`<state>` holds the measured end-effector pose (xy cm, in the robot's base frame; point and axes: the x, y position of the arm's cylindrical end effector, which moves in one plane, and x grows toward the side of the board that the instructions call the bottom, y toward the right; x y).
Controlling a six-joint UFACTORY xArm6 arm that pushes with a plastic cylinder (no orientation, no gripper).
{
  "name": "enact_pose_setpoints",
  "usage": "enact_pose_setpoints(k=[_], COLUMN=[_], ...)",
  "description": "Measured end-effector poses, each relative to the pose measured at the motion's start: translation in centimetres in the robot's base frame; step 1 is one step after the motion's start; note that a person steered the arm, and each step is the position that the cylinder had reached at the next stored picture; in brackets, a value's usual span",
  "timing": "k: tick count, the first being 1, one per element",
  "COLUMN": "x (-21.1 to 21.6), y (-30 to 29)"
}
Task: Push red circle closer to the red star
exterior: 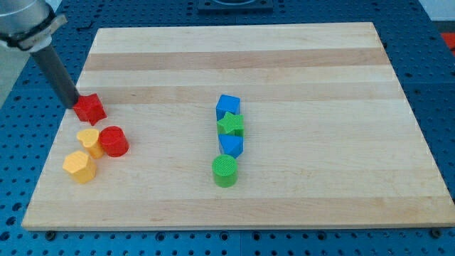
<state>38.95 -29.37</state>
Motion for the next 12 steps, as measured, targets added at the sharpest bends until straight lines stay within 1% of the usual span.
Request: enact_pose_setpoints(k=[1,2,3,4,7,9,10,11,12], x=[-3.8,-4.7,-3.8,-1.0,7.6,12.3,13.1,11.0,8.8], y=[0.6,4.8,8.6,10.2,13.3,14.8,13.4,11.5,11.1])
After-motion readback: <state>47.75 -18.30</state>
